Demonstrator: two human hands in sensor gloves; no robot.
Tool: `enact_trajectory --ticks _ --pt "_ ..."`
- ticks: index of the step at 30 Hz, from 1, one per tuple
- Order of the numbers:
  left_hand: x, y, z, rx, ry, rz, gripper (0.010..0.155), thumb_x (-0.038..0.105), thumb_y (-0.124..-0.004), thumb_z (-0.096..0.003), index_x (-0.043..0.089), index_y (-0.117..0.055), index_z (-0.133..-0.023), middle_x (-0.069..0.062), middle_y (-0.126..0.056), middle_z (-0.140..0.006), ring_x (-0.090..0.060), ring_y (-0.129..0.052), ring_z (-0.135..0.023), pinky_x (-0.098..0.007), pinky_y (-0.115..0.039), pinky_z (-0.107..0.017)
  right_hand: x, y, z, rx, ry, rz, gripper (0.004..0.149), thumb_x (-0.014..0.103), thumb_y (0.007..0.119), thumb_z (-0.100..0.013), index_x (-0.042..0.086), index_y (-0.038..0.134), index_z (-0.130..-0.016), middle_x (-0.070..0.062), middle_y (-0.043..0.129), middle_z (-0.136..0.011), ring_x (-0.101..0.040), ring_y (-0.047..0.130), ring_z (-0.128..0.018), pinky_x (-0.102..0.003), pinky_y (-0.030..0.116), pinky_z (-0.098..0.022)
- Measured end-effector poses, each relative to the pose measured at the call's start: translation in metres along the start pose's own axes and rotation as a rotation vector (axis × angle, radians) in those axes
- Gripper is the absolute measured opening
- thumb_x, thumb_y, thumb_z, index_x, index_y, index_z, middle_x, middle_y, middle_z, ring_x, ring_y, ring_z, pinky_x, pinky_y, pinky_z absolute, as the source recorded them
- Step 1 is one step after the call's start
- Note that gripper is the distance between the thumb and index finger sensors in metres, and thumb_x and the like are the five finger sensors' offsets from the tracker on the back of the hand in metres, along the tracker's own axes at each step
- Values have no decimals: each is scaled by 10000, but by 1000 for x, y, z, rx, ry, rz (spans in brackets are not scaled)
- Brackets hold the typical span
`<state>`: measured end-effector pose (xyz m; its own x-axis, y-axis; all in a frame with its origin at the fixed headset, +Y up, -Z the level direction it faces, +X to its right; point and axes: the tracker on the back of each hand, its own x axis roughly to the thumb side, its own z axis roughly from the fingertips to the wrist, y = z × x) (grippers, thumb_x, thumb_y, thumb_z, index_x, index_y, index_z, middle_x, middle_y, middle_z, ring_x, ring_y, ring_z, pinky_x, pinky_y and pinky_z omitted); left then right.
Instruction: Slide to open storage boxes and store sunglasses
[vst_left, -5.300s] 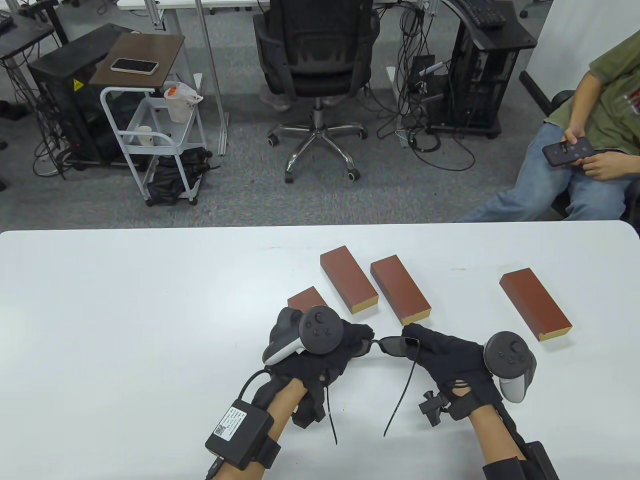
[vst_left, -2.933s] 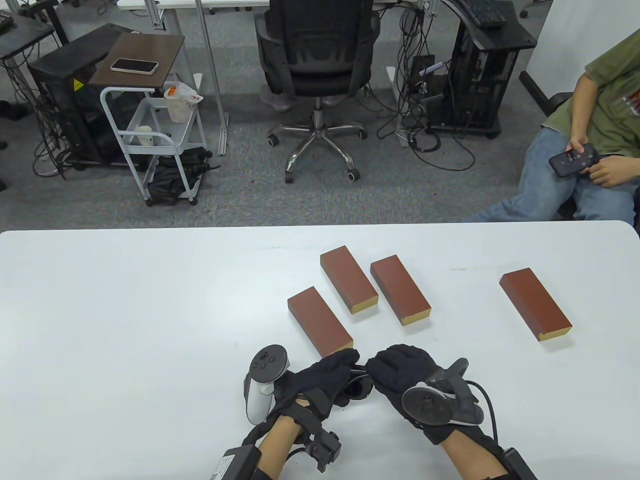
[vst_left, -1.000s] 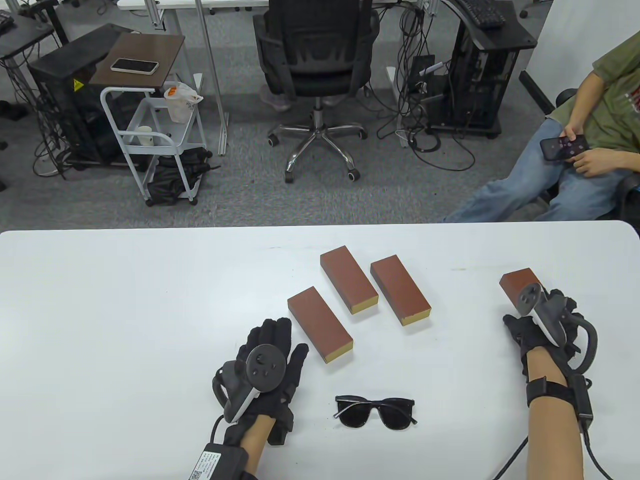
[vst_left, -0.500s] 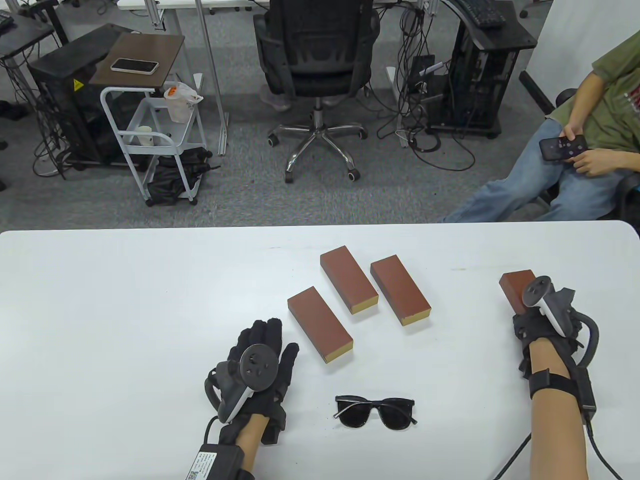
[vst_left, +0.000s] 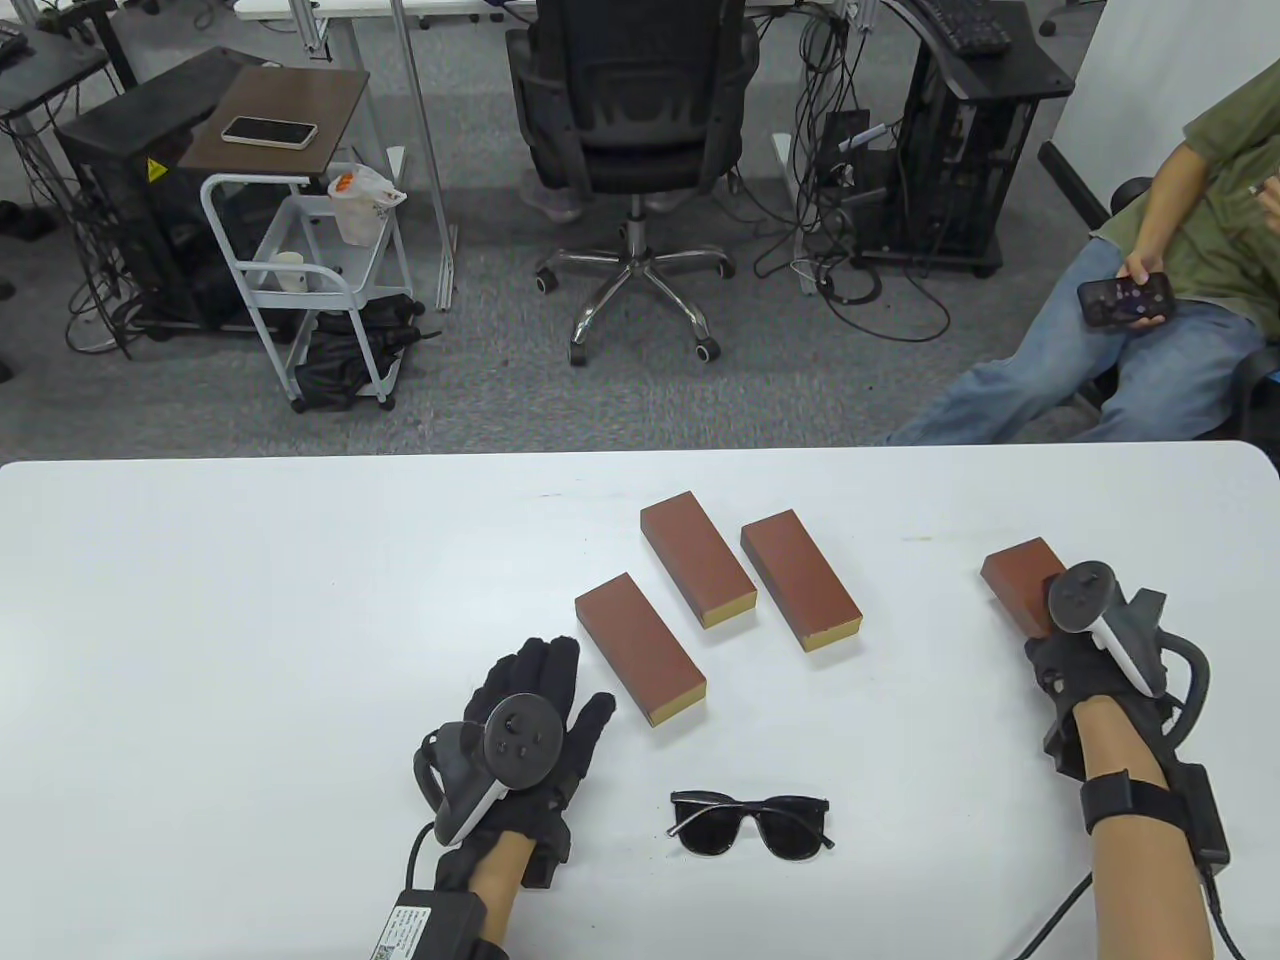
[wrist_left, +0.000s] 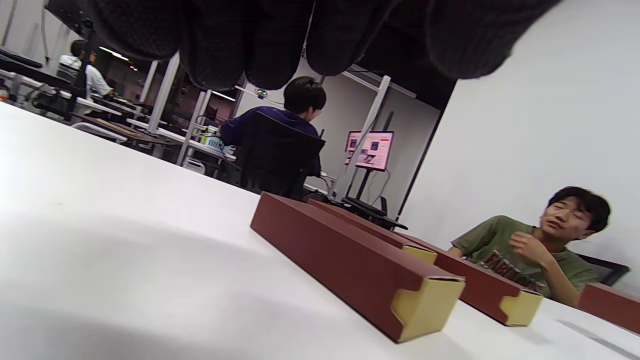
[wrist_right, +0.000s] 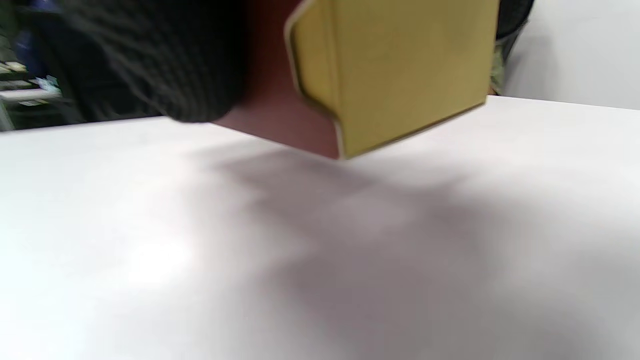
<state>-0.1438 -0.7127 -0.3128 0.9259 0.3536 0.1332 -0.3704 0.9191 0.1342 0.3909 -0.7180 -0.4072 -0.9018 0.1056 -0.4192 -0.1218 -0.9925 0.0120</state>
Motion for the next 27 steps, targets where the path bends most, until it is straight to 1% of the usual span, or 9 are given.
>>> enact_trajectory --ticks 3,6,10,12,16,17,22,27 --pt "8 2 0 0 -73 12 778 718 -692 -457 320 -587 -1117 -58 -630 -1174 -382 -681 -1043 -626 -626 -690 10 -16 19 -6 -120 -41 717 421 890 -322 413 521 -936 -120 466 -1060 -404 592 -909 -576 536 -708" --pt "18 4 1 -5 -154 36 822 755 -699 -435 333 -561 -1126 -53 -616 -1184 -375 -672 -1051 -621 -632 -691 25 -29 41 13 -268 -54 717 413 899 -320 410 533 -937 -113 468 -1066 -396 576 -919 -573 522 -717" --pt "29 5 1 -23 -271 67 864 776 -722 -413 344 -529 -1136 -46 -603 -1192 -368 -663 -1062 -619 -640 -691 52 -38 71 88 -478 -88 719 403 907 -323 399 541 -942 -107 470 -1072 -390 560 -930 -570 508 -726" --pt "34 6 2 -29 -334 75 874 780 -733 -404 349 -526 -1135 -41 -603 -1192 -361 -664 -1064 -614 -644 -693 66 -39 86 117 -572 -85 720 400 909 -325 394 542 -944 -106 470 -1074 -388 554 -934 -570 503 -728" --pt "42 5 2 -38 -423 94 910 790 -762 -379 346 -519 -1135 -30 -604 -1192 -355 -660 -1073 -609 -644 -703 96 -40 116 123 -743 -40 727 406 910 -323 385 540 -949 -99 478 -1075 -382 559 -936 -566 509 -728" --pt "44 4 3 -55 -452 106 916 788 -772 -374 348 -516 -1135 -28 -602 -1194 -352 -658 -1076 -608 -643 -706 106 -39 126 125 -796 -37 727 407 911 -322 384 543 -948 -98 482 -1074 -380 560 -936 -565 511 -728" --pt "55 0 5 -90 -515 105 960 798 -809 -340 348 -517 -1136 -23 -603 -1196 -350 -663 -1080 -605 -654 -706 136 -34 154 159 -937 -51 734 411 918 -320 371 546 -951 -97 493 -1072 -377 571 -935 -564 520 -725" --pt "64 -4 7 -121 -551 71 990 809 -819 -327 351 -498 -1144 -23 -591 -1206 -351 -662 -1086 -627 -660 -694 160 -30 176 170 -1048 -52 744 414 924 -318 358 545 -955 -89 501 -1072 -370 577 -936 -560 525 -725"
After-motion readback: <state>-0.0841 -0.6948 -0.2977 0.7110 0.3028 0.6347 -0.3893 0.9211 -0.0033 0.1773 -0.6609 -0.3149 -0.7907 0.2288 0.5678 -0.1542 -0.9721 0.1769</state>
